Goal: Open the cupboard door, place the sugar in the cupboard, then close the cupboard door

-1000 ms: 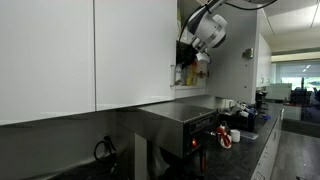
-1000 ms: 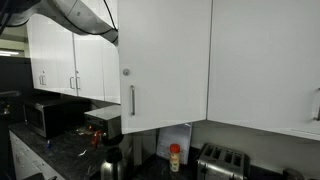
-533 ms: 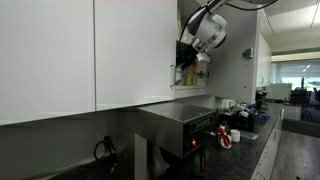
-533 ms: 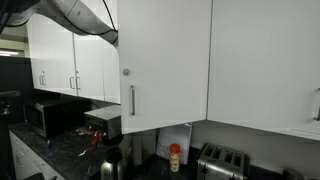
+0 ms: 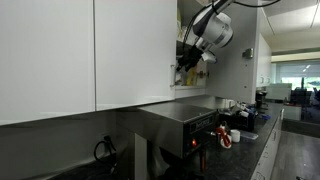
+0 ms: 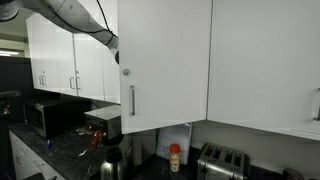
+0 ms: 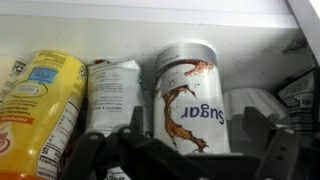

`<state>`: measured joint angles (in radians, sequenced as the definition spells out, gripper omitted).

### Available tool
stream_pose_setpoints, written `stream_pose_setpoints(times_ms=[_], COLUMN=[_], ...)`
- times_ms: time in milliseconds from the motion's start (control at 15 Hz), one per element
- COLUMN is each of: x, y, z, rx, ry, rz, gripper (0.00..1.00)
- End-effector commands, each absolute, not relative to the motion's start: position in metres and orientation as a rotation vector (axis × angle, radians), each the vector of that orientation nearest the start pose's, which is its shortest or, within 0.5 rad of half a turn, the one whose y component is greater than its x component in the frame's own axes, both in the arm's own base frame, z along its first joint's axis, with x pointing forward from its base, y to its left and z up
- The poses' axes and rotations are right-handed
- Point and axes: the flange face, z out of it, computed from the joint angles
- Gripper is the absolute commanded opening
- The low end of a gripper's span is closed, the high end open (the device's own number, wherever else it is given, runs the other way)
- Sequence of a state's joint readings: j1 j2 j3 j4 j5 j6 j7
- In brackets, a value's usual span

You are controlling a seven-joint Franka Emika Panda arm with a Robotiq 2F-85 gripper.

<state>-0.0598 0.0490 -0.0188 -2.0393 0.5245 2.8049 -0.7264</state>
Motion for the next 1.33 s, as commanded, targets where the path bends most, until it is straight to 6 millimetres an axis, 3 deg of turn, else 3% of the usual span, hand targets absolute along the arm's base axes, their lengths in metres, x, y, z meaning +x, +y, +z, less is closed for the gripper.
stream_pose_setpoints(times_ms=[0,800,1267], x=[0.580,0.548,0.530], y=[-0.068,-0.049,-0.030], z=[0.501,0.496,0.505], rx=[-2.875,-2.966,-3.073], ry=[-0.320,-0.315,-0.308], rz=[-1.123,-1.017,-0.935], gripper=[1.00,1.00,1.00])
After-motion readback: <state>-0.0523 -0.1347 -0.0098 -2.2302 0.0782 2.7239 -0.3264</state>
